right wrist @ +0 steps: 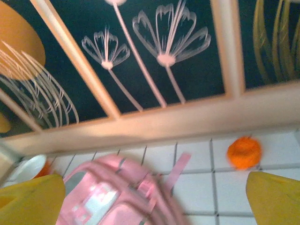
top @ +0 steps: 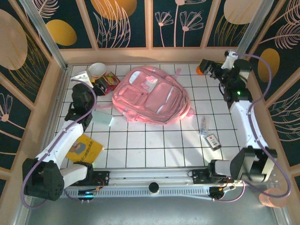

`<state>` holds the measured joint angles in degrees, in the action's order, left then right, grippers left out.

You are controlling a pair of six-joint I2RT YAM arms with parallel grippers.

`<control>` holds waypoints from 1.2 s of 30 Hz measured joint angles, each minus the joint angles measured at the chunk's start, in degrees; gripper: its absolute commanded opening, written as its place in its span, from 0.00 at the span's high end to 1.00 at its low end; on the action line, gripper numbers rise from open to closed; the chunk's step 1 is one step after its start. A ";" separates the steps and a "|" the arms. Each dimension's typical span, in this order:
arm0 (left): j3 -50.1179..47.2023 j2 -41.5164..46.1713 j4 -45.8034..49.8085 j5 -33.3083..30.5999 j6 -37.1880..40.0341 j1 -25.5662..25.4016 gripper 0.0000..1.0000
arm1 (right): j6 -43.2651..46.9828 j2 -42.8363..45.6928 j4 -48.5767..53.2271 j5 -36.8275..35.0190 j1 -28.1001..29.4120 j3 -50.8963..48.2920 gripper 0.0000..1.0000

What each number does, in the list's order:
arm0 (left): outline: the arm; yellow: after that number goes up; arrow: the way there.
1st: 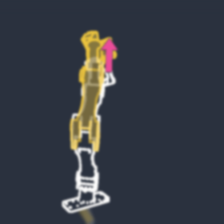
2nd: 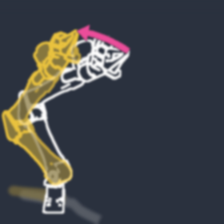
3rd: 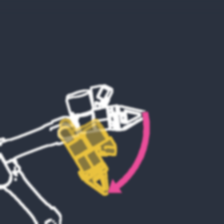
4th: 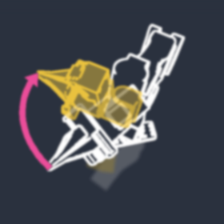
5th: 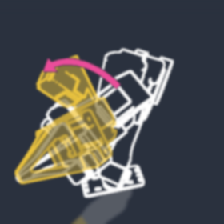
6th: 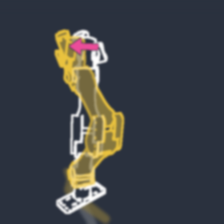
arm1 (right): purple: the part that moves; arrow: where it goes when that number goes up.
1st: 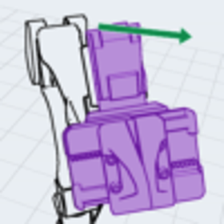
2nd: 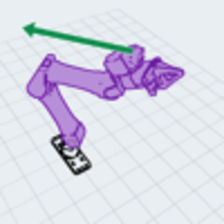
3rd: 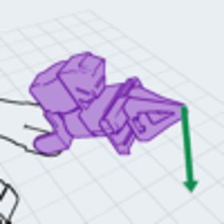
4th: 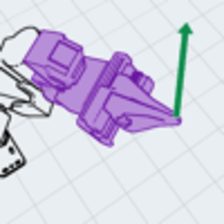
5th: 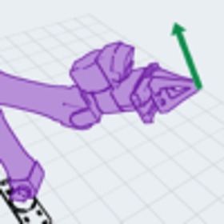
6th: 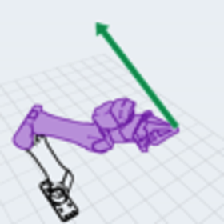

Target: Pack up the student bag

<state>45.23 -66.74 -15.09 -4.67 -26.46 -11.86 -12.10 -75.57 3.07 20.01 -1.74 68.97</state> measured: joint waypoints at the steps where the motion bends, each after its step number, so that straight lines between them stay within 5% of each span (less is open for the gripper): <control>1: 0.13 -1.31 1.90 1.14 -1.55 -1.18 0.58 | -0.83 -2.73 3.06 -0.07 0.92 1.84 0.01; 4: 0.15 -5.68 6.12 3.13 -4.92 -4.33 0.58 | -2.23 -9.31 8.55 -1.11 4.57 3.30 0.03; 7: 0.15 -10.38 7.93 5.40 -7.67 -6.95 0.64 | -3.78 -15.28 11.15 -1.42 9.05 3.28 0.18; 17: -0.50 -20.02 4.57 9.73 -13.09 -8.20 0.66 | -11.02 -26.80 5.79 -1.97 15.37 -1.31 0.42; 27: 1.16 -31.12 -2.82 10.40 -15.08 -7.67 0.67 | -18.82 -18.32 -2.29 -3.63 20.24 -18.51 0.43; 36: 8.17 -38.51 -6.99 10.67 -15.67 -7.32 0.63 | -30.25 -8.87 6.84 -2.80 39.50 -23.47 0.32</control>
<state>53.41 -105.25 -22.09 6.00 -42.13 -19.18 -42.35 -84.44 9.91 17.21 37.76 45.50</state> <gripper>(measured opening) 0.341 0.648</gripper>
